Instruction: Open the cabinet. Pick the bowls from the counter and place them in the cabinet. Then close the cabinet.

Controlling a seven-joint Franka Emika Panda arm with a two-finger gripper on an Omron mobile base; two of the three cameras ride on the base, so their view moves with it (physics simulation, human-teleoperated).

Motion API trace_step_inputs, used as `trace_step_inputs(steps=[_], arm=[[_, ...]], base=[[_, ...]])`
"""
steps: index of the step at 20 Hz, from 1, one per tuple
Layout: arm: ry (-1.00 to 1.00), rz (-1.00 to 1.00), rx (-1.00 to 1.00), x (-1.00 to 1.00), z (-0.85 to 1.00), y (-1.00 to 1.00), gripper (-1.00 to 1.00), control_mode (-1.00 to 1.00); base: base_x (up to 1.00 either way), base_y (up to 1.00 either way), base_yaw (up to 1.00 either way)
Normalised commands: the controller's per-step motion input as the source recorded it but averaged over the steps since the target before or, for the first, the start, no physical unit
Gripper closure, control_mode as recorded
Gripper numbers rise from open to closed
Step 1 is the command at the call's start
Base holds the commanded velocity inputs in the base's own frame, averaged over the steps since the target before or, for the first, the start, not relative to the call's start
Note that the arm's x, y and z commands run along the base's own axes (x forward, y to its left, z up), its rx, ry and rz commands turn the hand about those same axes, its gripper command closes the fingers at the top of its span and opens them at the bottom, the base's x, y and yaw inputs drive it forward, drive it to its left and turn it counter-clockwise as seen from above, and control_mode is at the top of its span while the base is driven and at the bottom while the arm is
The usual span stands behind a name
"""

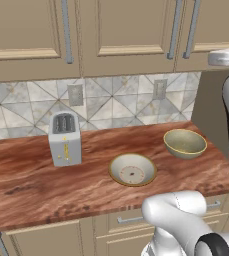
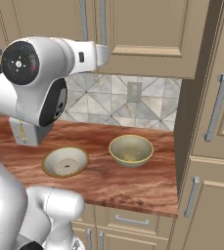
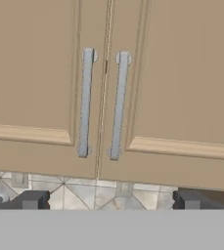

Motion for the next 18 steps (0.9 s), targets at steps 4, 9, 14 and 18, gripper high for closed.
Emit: trace_step_inputs(steps=[4, 9, 14, 18], arm=[[-0.01, 0.0, 0.0, 0.37, 0.0, 0.0, -1.0, -1.0], [0.0, 0.0, 0.0, 0.51, 0.0, 0.0, -1.0, -1.0], [0.0, 0.01, 0.0, 0.53, -0.02, 0.0, -1.0, -1.0], [0.0, 0.01, 0.0, 0.6, -0.14, 0.0, -1.0, -1.0]], base=[[0.0, 0.0, 0.0], [0.0, 0.0, 0.0], [0.0, 0.0, 0.0], [0.0, 0.0, 0.0]])
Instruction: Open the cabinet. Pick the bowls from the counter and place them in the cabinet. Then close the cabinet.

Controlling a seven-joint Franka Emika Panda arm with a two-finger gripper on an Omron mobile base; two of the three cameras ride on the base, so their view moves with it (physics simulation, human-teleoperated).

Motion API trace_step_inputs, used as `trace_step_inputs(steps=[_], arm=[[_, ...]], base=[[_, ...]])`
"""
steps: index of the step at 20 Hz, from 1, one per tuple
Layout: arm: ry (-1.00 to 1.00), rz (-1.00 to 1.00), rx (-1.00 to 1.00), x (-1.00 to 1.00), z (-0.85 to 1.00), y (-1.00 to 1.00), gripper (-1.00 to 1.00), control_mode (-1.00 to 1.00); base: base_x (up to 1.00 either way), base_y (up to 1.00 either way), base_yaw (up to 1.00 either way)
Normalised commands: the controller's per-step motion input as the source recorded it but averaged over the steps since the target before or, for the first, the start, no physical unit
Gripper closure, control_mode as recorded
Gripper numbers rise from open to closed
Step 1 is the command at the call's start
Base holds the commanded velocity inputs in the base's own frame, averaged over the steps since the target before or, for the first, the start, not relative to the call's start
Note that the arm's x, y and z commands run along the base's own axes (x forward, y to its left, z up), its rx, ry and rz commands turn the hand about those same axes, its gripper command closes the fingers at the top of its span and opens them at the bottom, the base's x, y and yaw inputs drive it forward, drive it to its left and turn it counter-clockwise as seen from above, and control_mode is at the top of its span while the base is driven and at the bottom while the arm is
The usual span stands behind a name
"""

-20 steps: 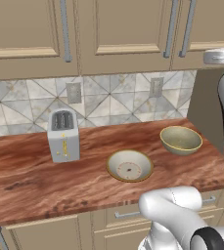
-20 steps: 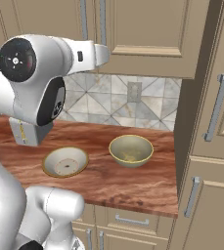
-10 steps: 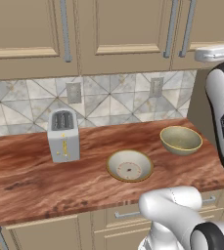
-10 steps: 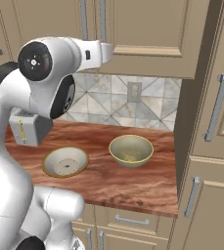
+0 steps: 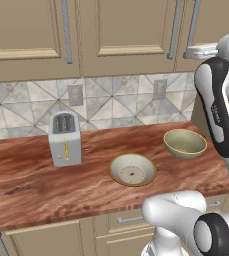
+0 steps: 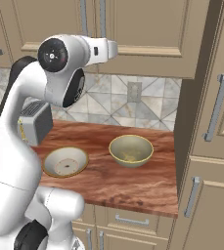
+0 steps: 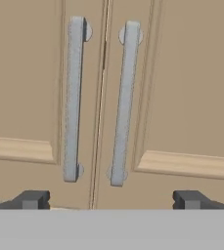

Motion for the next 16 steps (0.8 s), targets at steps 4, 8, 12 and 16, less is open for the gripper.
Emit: trace_step_inputs(steps=[4, 8, 12, 16], arm=[[0.0, 0.02, 0.0, 0.55, -0.13, -0.01, -1.0, -1.0], [0.0, 0.03, 0.0, 0.49, -0.14, -0.01, -1.0, -1.0], [0.0, 0.01, 0.01, 0.46, -0.08, -0.08, -1.0, -1.0], [0.0, 0.01, 0.03, 0.59, -0.06, -0.12, -1.0, -1.0]], base=[[0.0, 0.0, 0.0], [0.0, 0.0, 0.0], [0.0, 0.0, 0.0], [0.0, 0.0, 0.0]])
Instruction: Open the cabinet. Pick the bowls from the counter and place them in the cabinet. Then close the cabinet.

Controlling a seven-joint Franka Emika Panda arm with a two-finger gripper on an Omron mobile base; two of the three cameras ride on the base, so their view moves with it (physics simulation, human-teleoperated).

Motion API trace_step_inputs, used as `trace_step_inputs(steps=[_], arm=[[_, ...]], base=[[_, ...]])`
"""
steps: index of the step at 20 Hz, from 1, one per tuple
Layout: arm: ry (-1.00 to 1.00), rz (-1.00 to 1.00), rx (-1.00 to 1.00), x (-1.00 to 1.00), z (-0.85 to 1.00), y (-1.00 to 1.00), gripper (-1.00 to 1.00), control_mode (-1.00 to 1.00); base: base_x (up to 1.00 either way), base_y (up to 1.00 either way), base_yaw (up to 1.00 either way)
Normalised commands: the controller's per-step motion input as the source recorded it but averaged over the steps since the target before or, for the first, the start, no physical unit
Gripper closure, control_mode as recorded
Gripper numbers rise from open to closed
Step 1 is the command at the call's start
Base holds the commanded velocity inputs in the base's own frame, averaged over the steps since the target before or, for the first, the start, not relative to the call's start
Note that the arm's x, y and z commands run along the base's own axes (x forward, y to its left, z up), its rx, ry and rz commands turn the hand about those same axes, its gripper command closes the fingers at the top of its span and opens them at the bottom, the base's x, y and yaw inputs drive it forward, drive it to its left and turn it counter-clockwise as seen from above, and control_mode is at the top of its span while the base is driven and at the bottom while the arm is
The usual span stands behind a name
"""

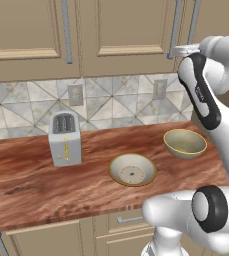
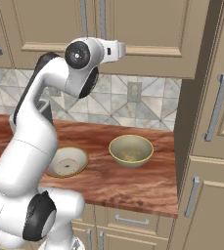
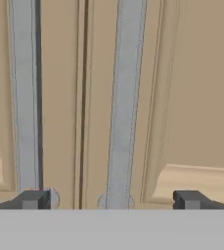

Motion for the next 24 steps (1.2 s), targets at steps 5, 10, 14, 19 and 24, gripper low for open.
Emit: trace_step_inputs(steps=[5, 10, 14, 19, 24], arm=[[-0.01, 0.01, 0.01, 0.52, -0.07, -0.04, -1.0, -1.0], [-0.04, 0.0, 0.0, 0.52, -0.09, 0.0, -1.0, -1.0], [0.0, 0.0, 0.0, 0.66, -0.01, -0.03, -1.0, -1.0], [-0.06, 0.0, 0.0, 0.42, -0.14, 0.0, 1.0, -1.0], [-0.06, -0.04, 0.03, 0.13, -0.2, -0.26, 1.0, -1.0]], base=[[0.0, 0.0, 0.0], [0.0, 0.0, 0.0], [0.0, 0.0, 0.0], [0.0, 0.0, 0.0], [0.0, 0.0, 0.0]])
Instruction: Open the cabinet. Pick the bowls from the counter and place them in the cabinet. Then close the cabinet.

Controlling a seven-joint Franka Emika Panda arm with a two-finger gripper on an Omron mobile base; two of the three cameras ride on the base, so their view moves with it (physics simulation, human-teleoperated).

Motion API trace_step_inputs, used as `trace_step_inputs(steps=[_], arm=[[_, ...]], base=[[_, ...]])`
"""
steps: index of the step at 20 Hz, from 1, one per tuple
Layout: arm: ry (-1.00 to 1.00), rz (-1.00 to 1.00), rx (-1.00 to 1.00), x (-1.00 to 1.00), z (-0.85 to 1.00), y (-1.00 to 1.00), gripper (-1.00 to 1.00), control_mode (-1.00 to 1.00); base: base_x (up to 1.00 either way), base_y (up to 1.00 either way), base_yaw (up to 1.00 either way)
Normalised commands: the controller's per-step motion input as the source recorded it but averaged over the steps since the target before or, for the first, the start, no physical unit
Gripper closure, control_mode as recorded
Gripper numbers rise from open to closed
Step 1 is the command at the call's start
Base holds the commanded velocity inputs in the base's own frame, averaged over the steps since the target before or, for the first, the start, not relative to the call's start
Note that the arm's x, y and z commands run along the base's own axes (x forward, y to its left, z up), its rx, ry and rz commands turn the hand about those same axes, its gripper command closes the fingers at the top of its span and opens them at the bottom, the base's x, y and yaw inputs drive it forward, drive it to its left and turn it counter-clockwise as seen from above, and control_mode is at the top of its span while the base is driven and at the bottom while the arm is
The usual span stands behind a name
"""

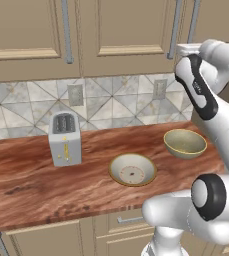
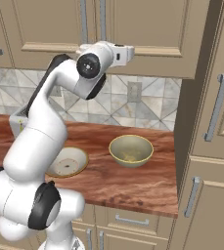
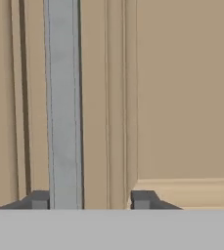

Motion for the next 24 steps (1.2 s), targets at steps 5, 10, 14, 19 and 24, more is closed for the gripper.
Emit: trace_step_inputs(steps=[5, 10, 14, 19, 24], arm=[[0.25, -0.11, 0.23, 0.11, -0.06, -0.94, 1.0, -1.0], [0.53, 0.0, 0.41, 0.01, 0.0, -1.0, 1.0, -1.0], [0.27, 0.0, 0.43, -0.44, 0.0, -1.0, 1.0, -1.0], [0.02, 0.0, 0.48, -0.82, -0.16, -1.0, 1.0, -1.0], [-0.2, 0.04, 0.47, -0.58, -0.59, -1.0, 1.0, -1.0]], base=[[0.0, 0.0, 0.0], [0.0, 0.0, 0.0], [0.0, 0.0, 0.0], [0.0, 0.0, 0.0], [0.0, 0.0, 0.0]])
